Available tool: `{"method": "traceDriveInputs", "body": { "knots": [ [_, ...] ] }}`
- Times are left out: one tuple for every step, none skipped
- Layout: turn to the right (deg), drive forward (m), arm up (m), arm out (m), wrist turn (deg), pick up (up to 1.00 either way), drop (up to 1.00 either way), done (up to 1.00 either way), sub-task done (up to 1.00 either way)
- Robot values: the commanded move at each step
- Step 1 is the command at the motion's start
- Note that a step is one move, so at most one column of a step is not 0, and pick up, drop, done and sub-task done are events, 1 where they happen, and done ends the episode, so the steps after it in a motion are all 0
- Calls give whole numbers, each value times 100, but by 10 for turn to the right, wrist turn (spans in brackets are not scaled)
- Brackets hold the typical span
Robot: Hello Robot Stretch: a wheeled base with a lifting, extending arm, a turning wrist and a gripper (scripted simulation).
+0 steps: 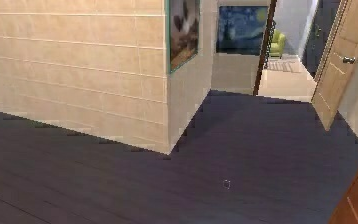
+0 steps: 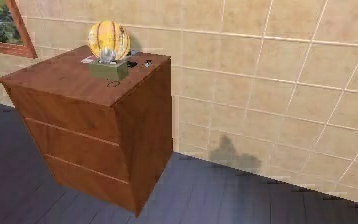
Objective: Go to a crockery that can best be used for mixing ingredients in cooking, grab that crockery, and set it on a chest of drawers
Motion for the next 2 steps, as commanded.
{"method": "traceDriveInputs", "body": {
  "knots": [
    [0,100,0,0,0,0,0,0,0],
    [-450,0,0,0,0,0,0,0,0]
  ]
}}
